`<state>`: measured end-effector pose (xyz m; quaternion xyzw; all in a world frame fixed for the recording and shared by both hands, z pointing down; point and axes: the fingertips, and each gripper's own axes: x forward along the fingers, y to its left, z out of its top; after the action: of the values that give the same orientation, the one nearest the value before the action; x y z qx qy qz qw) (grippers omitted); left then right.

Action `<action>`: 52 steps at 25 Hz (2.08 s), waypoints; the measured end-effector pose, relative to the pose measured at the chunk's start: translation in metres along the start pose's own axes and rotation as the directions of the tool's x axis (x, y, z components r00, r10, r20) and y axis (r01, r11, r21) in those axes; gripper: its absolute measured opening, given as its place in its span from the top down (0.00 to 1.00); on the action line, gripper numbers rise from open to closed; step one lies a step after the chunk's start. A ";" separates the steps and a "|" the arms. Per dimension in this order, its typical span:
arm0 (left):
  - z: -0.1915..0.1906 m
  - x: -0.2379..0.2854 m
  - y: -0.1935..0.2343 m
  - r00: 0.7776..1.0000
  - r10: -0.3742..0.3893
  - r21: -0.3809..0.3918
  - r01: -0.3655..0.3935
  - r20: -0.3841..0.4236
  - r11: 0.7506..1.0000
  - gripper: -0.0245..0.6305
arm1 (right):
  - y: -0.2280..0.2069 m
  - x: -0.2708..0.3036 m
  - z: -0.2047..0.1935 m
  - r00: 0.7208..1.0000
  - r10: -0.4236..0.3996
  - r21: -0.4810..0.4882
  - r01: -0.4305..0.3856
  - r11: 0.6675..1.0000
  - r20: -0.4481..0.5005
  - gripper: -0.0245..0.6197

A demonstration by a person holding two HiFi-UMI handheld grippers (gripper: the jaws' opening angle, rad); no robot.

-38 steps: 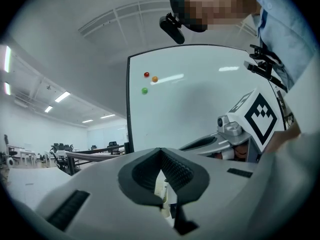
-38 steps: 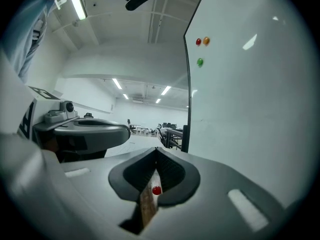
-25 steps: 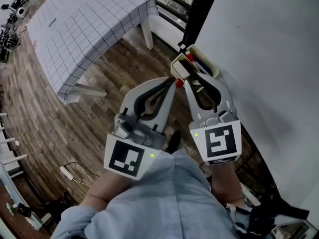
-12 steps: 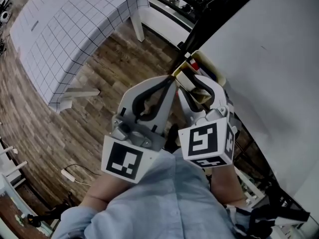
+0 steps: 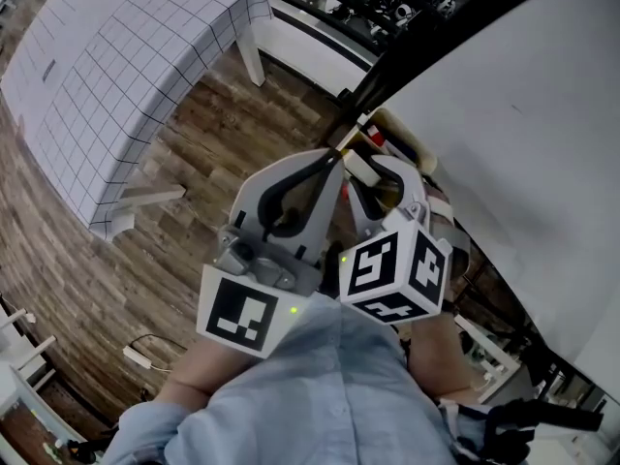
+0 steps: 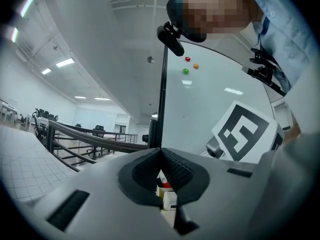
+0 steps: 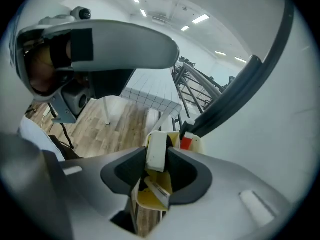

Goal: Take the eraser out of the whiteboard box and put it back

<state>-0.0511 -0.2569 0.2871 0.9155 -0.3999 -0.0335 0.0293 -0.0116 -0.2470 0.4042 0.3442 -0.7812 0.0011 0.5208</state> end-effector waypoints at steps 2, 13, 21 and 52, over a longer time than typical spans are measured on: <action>0.000 0.001 0.001 1.000 -0.008 0.002 0.008 -0.001 1.000 0.96 | -0.001 -0.001 0.000 1.000 -0.002 0.010 0.002 1.000 0.007 0.76; 0.015 -0.007 -0.022 1.000 0.000 0.077 0.000 0.008 0.997 0.96 | -0.021 -0.053 0.014 0.967 -0.093 0.136 0.062 0.989 0.239 0.77; 0.036 -0.022 -0.060 0.999 0.027 0.154 -0.031 0.027 0.988 0.96 | -0.032 -0.113 0.010 0.897 -0.158 0.204 0.077 0.976 0.414 0.77; 0.053 -0.036 -0.105 0.995 0.078 0.221 -0.091 0.068 0.971 0.96 | -0.028 -0.162 -0.010 0.839 -0.163 0.167 0.087 0.982 0.520 0.77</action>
<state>-0.0034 -0.1607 0.2274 0.8937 -0.4404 -0.0140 -0.0847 0.0476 -0.1780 0.2673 0.4161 -0.8685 -0.0746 0.2588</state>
